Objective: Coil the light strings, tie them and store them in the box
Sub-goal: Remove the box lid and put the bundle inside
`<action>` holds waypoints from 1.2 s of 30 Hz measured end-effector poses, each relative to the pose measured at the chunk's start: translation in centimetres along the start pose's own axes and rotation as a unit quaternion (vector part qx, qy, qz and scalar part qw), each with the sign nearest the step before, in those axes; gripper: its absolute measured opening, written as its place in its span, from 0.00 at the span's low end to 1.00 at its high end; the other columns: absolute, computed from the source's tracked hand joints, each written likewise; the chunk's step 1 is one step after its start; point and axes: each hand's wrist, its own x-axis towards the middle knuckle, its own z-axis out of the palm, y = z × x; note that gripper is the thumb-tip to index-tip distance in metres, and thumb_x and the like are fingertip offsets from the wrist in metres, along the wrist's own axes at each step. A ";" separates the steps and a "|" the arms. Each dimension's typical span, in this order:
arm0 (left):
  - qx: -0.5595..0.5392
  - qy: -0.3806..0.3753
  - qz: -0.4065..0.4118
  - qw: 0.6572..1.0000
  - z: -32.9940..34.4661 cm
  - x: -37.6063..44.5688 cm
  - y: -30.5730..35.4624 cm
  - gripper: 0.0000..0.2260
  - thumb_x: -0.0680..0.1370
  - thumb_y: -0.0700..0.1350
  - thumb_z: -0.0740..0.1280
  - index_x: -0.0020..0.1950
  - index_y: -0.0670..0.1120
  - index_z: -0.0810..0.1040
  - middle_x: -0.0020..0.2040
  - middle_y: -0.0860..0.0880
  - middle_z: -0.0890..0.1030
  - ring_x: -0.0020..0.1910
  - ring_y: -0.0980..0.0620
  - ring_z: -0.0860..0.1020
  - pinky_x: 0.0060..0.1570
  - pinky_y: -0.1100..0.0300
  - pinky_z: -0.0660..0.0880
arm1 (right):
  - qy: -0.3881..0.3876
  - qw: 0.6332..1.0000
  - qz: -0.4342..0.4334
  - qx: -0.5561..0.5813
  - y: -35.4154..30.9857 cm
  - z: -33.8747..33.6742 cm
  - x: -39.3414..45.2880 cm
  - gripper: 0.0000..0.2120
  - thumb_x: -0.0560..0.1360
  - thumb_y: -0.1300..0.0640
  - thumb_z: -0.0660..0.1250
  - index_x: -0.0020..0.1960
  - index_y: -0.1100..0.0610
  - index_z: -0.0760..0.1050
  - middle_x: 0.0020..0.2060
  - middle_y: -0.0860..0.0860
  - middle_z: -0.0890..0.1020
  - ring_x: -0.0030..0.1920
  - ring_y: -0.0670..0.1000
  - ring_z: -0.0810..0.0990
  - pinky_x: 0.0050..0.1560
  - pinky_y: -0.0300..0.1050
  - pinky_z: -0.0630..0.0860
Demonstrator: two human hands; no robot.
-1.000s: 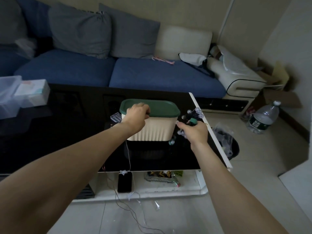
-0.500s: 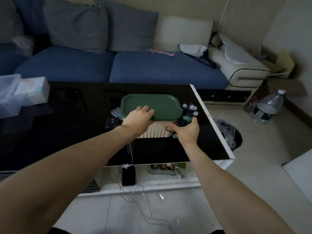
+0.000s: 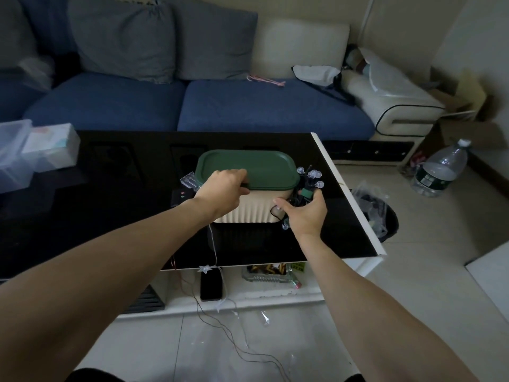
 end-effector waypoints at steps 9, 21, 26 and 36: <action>0.153 -0.079 -0.005 0.985 -0.1 0.6 3.4 0.18 0.76 0.51 0.64 0.62 0.45 0.68 0.60 0.43 0.70 0.61 0.42 0.70 0.55 0.47 0.72 | -0.019 1.000 0.000 0.007 -0.1 -0.4 -0.2 0.29 0.61 0.57 0.85 0.58 0.60 0.77 0.52 0.52 0.84 0.54 0.50 0.82 0.60 0.48 0.79; 0.043 -0.202 -0.172 0.963 2.2 8.0 9.5 0.30 0.78 0.64 0.57 0.77 0.55 0.58 0.78 0.38 0.54 0.75 0.29 0.54 0.68 0.27 0.55 | -0.105 0.991 0.053 0.062 0.6 -1.7 3.0 0.30 0.61 0.64 0.84 0.60 0.57 0.77 0.52 0.50 0.85 0.54 0.47 0.84 0.60 0.50 0.81; 0.095 -0.167 -0.257 0.947 3.1 9.8 11.4 0.35 0.77 0.57 0.63 0.77 0.41 0.55 0.73 0.38 0.60 0.71 0.27 0.60 0.63 0.25 0.63 | -0.133 0.987 0.015 0.092 0.6 -0.7 2.4 0.30 0.59 0.66 0.84 0.58 0.58 0.75 0.49 0.44 0.83 0.49 0.34 0.82 0.49 0.29 0.76; 0.164 -0.227 -0.167 0.945 3.0 11.3 10.9 0.24 0.75 0.54 0.67 0.63 0.39 0.71 0.55 0.39 0.68 0.58 0.35 0.76 0.58 0.40 0.77 | -0.158 0.979 0.046 0.120 1.5 -0.2 2.8 0.48 0.52 0.55 0.88 0.68 0.54 0.71 0.58 0.46 0.83 0.59 0.39 0.80 0.59 0.36 0.77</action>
